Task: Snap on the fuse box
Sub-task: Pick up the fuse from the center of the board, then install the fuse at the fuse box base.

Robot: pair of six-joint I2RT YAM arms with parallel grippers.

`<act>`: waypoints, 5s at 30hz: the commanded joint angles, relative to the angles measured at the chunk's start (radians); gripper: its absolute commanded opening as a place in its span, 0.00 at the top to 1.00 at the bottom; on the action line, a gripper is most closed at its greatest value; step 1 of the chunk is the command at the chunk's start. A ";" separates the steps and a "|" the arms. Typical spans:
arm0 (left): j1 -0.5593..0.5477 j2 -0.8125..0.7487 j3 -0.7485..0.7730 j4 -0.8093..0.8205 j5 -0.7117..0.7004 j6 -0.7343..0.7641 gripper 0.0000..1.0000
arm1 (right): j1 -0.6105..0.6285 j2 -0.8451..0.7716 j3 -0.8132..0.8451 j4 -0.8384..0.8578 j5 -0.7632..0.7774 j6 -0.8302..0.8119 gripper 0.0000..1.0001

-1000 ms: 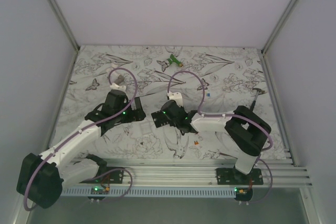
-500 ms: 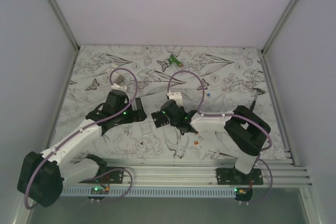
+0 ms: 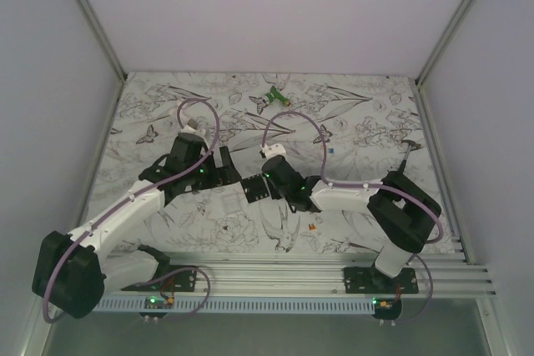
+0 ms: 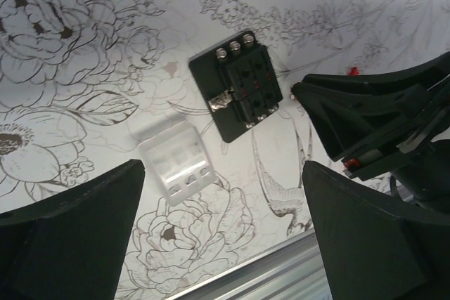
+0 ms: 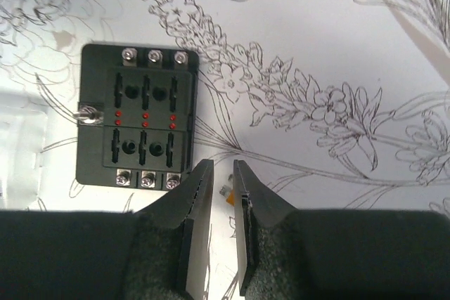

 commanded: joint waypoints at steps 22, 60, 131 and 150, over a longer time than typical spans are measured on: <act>0.065 -0.016 0.000 -0.034 0.068 0.005 0.00 | -0.152 -0.037 0.074 -0.163 -0.410 -0.416 0.52; 0.071 -0.020 -0.008 -0.044 0.063 0.018 0.00 | -0.150 0.041 0.177 -0.377 -0.436 -0.447 0.55; 0.140 0.017 -0.030 0.115 0.331 -0.146 0.08 | -0.136 0.008 0.302 -0.472 -0.476 -0.531 0.75; 0.071 0.118 0.029 0.311 0.493 -0.255 0.41 | -0.144 -0.204 0.169 -0.165 -0.691 -0.457 0.75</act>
